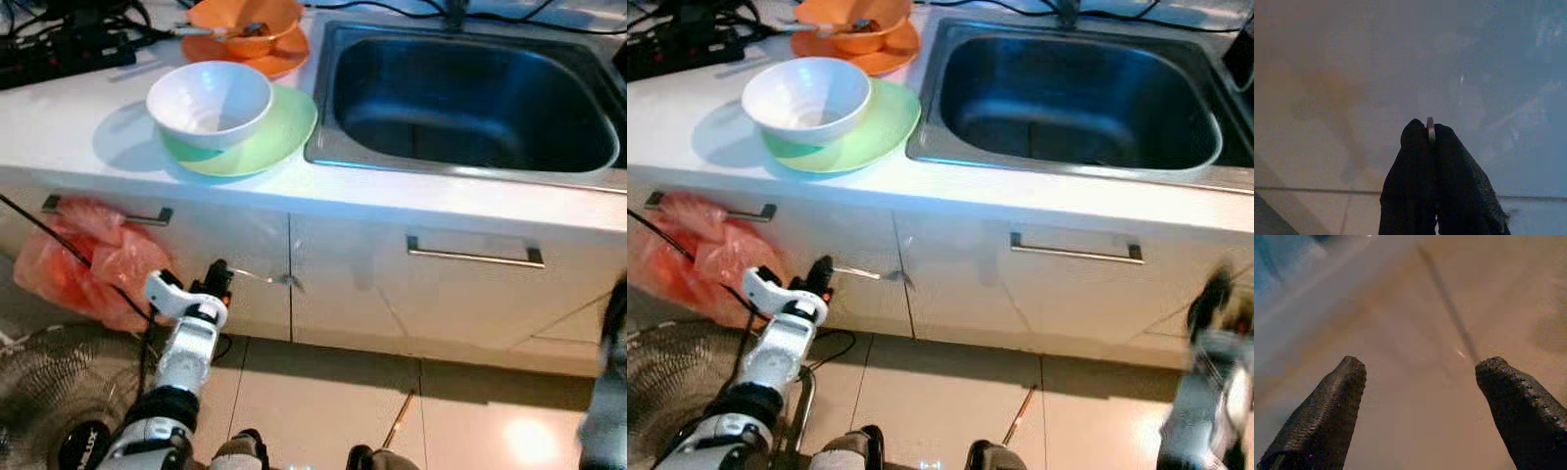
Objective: Kitchen organization
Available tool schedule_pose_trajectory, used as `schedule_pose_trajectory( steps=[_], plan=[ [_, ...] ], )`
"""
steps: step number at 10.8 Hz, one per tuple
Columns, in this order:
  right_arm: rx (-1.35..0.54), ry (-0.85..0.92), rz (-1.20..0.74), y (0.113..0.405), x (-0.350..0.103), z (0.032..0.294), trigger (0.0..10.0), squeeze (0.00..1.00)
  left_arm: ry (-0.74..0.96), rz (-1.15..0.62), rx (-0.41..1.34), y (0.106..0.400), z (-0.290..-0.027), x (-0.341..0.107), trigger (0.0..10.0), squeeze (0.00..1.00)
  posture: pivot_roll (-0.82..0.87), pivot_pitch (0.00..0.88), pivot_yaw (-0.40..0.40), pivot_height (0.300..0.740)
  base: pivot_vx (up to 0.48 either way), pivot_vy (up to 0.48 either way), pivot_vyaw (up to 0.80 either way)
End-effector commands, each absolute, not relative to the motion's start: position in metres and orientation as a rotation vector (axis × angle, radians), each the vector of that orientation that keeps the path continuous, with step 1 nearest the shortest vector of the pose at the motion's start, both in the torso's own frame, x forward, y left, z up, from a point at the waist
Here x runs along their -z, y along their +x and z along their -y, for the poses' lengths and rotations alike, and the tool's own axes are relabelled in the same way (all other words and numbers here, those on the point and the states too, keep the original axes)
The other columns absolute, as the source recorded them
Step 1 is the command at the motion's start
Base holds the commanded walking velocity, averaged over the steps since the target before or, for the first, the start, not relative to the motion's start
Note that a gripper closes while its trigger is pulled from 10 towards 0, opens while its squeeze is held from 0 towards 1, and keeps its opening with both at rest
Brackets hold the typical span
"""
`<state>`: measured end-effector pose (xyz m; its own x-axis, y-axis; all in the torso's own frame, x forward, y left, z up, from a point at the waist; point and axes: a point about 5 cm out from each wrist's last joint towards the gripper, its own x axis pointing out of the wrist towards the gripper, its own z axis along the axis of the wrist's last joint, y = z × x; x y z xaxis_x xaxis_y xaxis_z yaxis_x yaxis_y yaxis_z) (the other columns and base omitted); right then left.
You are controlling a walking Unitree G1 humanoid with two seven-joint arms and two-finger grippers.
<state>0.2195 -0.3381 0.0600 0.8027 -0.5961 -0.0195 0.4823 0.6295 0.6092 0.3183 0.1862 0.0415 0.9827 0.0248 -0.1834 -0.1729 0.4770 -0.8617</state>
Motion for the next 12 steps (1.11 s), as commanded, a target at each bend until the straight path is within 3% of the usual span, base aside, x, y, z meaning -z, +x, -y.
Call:
schedule_pose_trajectory(
  steps=[1, 5, 10, 12],
  plan=[
    [0.677, 0.611, 0.104, 0.207, -0.042, 0.341, 10.0, 0.0, -0.999, -0.107, -0.064, 0.328, -0.185, -0.055, 10.0, 0.0, 0.06, 0.201, -0.028, 0.74, 0.0, 0.0, 0.0],
    [0.605, 0.527, -0.217, 0.199, 0.008, 0.313, 10.0, 0.0, -0.937, -0.163, -0.087, 0.319, -0.186, -0.039, 10.0, 0.0, 0.07, 0.189, -0.035, 0.74, 0.0, 0.0, 0.0],
    [0.322, 0.38, -0.518, 0.204, 0.046, 0.253, 10.0, 0.0, -0.473, -0.402, -0.055, 0.291, -0.19, -0.001, 10.0, 0.0, 0.09, 0.197, -0.042, 0.74, 0.0, 0.0, 0.0],
    [0.187, 0.302, -0.622, 0.199, 0.058, 0.23, 10.0, 0.0, -0.144, -0.519, 0.037, 0.277, -0.186, 0.014, 10.0, 0.0, 0.09, 0.2, -0.038, 0.74, 0.0, 0.0, 0.0]
  ],
)
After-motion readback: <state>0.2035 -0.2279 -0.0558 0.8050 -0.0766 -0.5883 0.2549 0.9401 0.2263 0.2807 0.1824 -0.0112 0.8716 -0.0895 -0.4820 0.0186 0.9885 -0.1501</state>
